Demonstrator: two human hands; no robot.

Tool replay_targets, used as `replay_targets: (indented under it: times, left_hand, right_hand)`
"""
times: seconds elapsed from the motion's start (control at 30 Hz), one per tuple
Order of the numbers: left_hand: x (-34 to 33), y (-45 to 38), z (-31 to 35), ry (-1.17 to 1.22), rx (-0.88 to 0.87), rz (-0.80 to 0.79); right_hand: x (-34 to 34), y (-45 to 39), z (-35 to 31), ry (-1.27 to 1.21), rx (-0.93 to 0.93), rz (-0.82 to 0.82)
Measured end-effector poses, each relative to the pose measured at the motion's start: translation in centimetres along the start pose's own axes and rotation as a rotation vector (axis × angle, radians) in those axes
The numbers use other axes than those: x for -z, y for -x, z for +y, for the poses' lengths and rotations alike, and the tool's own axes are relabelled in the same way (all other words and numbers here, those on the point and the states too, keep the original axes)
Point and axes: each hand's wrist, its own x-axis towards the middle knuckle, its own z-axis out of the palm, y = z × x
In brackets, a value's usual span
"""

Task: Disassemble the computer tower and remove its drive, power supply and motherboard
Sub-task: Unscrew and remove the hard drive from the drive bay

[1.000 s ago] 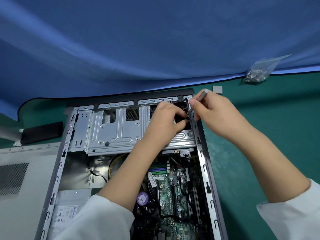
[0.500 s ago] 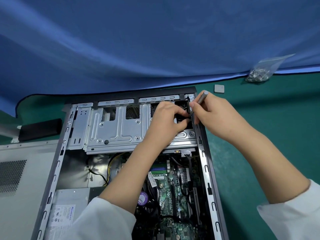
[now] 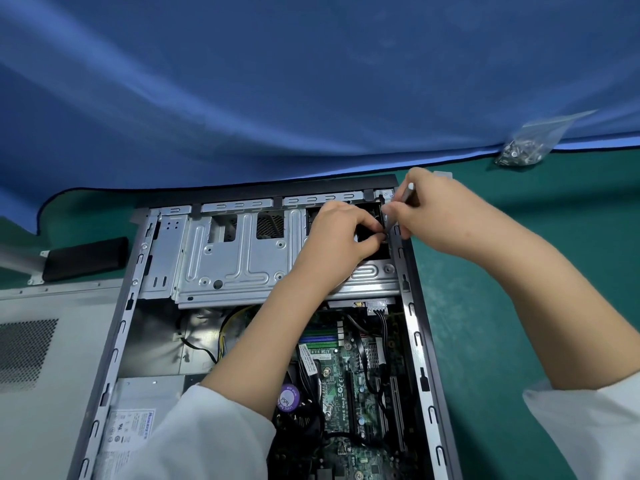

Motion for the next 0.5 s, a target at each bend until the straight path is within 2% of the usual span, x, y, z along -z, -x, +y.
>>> replay_targets:
  times: [0.17,0.37,0.5]
  left_hand:
    - [0.9,-0.8,0.7,-0.14,-0.043,-0.081]
    - [1.1,-1.0,1.1,-0.276,-0.088,-0.121]
    - [1.1,-0.8,1.3,-0.263,-0.08,-0.104]
  right_hand:
    - [1.0,-0.4,-0.5,0.043,-0.012,-0.035]
    - [0.1,-0.4,-1.3,0.248,0.038,0.133]
    - [0.5,-0.1,-1.4,0.155,0.005,-0.003]
